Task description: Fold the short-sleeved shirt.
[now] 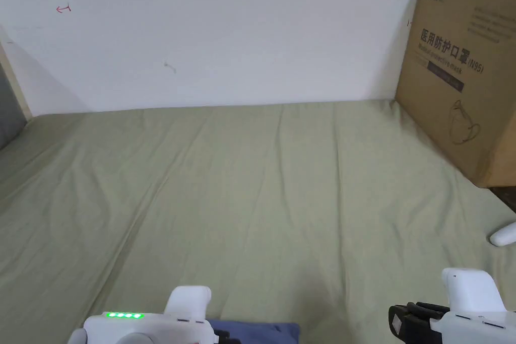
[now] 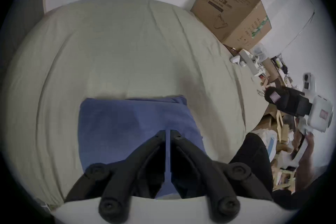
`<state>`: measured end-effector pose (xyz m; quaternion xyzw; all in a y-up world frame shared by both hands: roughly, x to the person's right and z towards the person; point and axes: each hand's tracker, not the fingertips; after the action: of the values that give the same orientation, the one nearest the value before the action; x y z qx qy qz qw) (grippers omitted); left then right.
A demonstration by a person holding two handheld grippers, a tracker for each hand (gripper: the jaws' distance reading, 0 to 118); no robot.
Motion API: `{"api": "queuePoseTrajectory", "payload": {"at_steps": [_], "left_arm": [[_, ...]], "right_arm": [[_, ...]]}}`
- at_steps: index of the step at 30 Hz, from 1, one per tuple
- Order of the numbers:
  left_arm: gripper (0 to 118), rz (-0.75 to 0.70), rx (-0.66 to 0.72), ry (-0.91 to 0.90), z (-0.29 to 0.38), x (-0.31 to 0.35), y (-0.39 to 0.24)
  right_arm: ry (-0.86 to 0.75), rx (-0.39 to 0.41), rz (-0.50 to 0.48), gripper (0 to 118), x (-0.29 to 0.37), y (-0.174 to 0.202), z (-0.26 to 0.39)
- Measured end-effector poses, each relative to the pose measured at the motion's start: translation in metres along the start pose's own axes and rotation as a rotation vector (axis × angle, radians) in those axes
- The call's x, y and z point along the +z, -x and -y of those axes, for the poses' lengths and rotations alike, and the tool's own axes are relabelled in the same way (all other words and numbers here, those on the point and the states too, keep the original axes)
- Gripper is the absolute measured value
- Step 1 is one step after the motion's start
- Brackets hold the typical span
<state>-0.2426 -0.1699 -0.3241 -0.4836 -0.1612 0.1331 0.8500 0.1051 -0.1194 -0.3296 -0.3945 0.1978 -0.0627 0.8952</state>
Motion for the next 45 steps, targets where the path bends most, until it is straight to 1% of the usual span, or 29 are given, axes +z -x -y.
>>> {"api": "queuePoseTrajectory", "payload": {"at_steps": [2,3,6,9,11,12,13,15,17,18,20,23,25,28,30,33,35,36,37,38,39,40,41,42,43,44,45], "left_arm": [[5,0.093,0.020,0.067,0.004,-0.015,-0.005],[5,0.102,0.027,0.098,0.008,-0.024,-0.009],[5,0.089,-0.016,0.183,0.020,-0.060,-0.021],[2,0.056,-0.074,0.217,0.034,-0.093,-0.028],[2,0.101,-0.040,0.205,0.036,-0.103,-0.027],[2,0.127,0.006,0.205,0.035,-0.103,-0.028],[2,0.134,0.034,0.209,0.033,-0.100,-0.030],[2,0.152,0.010,0.202,0.032,-0.090,-0.034],[2,0.235,0.019,0.184,0.030,-0.070,-0.040],[2,0.275,0.043,0.164,0.029,-0.058,-0.042],[2,0.322,0.089,0.062,0.023,-0.025,-0.037],[2,0.273,0.087,-0.107,0.014,0.013,-0.009],[2,0.190,0.077,-0.216,0.012,0.043,0.008],[2,0.077,0.095,-0.274,0.015,0.069,0.036],[2,0.056,0.163,-0.278,0.021,0.076,0.055],[2,0.059,0.307,-0.283,0.035,0.080,0.088],[2,0.105,0.378,-0.290,0.045,0.080,0.107],[2,0.156,0.402,-0.301,0.050,0.080,0.116],[2,0.166,0.429,-0.302,0.054,0.079,0.121],[2,0.162,0.449,-0.290,0.056,0.078,0.126],[2,0.161,0.461,-0.271,0.057,0.075,0.133],[2,0.157,0.458,-0.246,0.058,0.071,0.138],[3,0.155,0.452,-0.235,0.058,0.067,0.142],[4,0.155,0.446,-0.217,0.059,0.062,0.144],[7,0.162,0.448,-0.204,0.059,0.056,0.149],[15,0.171,0.450,-0.192,0.059,0.051,0.153],[28,0.198,0.458,-0.178,0.059,0.044,0.159]], "right_arm": [[0.000,0.000,-0.002,1,0.000,0.001,0.000],[0.002,0.002,-0.002,1,-0.001,0.001,0.000],[0.010,0.008,0.006,0,0.000,0.001,0.003],[0.022,0.009,0.013,1,0.000,-0.002,0.006],[0.033,-0.002,0.024,1,0.002,-0.001,0.007],[0.037,-0.007,0.024,1,0.002,-0.001,0.008],[0.039,-0.012,0.022,1,0.003,-0.002,0.009],[0.039,-0.015,0.020,1,0.006,0.000,0.008],[0.031,-0.019,0.011,1,0.009,0.001,0.004],[0.026,-0.024,0.005,0,0.010,0.001,0.002],[0.005,-0.038,-0.015,1,0.011,0.001,-0.006],[-0.005,-0.066,-0.093,1,0.005,0.004,-0.015],[0.041,-0.084,-0.154,1,-0.009,0.014,-0.017],[0.173,-0.090,-0.290,1,-0.041,0.032,-0.008],[0.244,-0.072,-0.360,1,-0.064,0.048,0.007],[0.390,-0.023,-0.387,1,-0.105,0.068,0.030],[0.443,0.013,-0.392,1,-0.127,0.072,0.042],[0.471,0.050,-0.382,1,-0.137,0.072,0.048],[0.518,0.091,-0.354,1,-0.144,0.072,0.053],[0.572,0.136,-0.353,1,-0.149,0.071,0.057],[0.587,0.163,-0.365,0,-0.150,0.069,0.062],[0.566,0.179,-0.400,0,-0.148,0.065,0.064],[0.549,0.179,-0.409,0,-0.145,0.062,0.063],[0.549,0.176,-0.398,0,-0.140,0.062,0.062],[0.555,0.174,-0.391,0,-0.135,0.064,0.061],[0.563,0.163,-0.391,0,-0.135,0.062,0.061],[0.564,0.149,-0.394,0,-0.135,0.061,0.062]]}}
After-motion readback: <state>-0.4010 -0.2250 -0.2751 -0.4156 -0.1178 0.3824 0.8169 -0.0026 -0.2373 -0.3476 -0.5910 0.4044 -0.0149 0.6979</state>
